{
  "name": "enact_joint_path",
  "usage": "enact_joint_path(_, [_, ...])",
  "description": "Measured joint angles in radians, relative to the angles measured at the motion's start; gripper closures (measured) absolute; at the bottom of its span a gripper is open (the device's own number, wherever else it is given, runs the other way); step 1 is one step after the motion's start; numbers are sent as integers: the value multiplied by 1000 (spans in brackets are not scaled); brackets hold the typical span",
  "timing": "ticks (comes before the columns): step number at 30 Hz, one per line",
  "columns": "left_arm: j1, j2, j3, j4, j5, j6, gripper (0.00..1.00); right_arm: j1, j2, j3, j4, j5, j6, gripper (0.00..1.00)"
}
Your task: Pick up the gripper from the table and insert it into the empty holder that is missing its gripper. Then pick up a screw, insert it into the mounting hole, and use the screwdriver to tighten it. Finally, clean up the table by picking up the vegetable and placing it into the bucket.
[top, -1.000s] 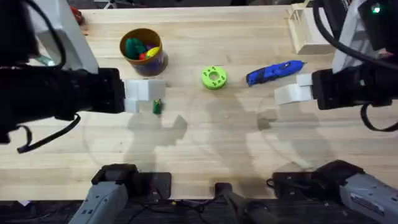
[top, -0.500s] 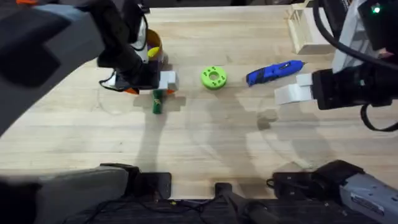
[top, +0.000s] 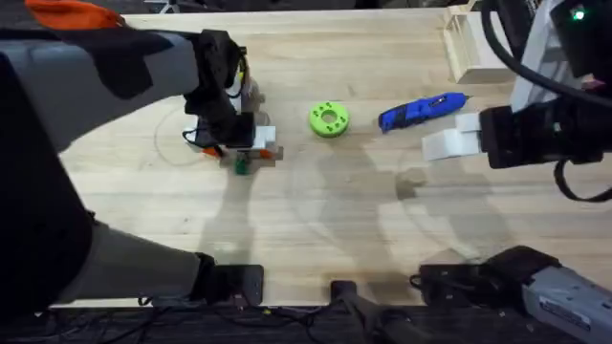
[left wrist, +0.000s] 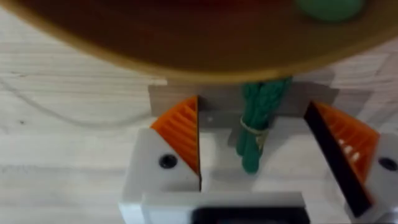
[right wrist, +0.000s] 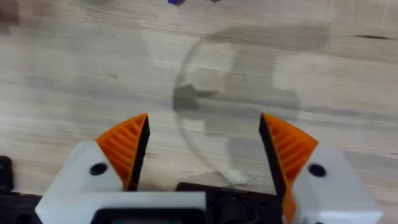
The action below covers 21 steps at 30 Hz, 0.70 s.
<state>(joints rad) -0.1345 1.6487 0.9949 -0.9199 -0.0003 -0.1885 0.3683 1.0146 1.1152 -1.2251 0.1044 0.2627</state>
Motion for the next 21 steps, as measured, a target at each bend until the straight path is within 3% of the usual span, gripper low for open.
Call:
enact_joint_path(7, [0, -19, -20, 24, 1, 1, 6, 0, 0, 0, 0, 0, 0, 8])
enact_joint_path(9, [0, -19, -20, 24, 3, 1, 54, 0, 0, 0, 0, 0, 0, 8])
enact_joint_path(12, [-2, -19, -20, 23, 7, 3, 325, 0, 0, 0, 0, 0, 0, 7])
enact_joint_path(13, [-4, -19, -20, 24, 9, 2, 798, 0, 0, 0, 0, 0, 0, 8])
enact_joint_path(14, [-4, -22, -19, 24, 7, 3, 931, 0, 0, 0, 0, 0, 0, 7])
enact_joint_path(16, [-4, -24, -23, 27, 1, 6, 984, 0, 0, 0, -1, 0, 0, 8])
enact_joint_path(21, [-3, -24, -24, 25, -1, 5, 978, 0, 0, 0, 0, 0, 0, 8])
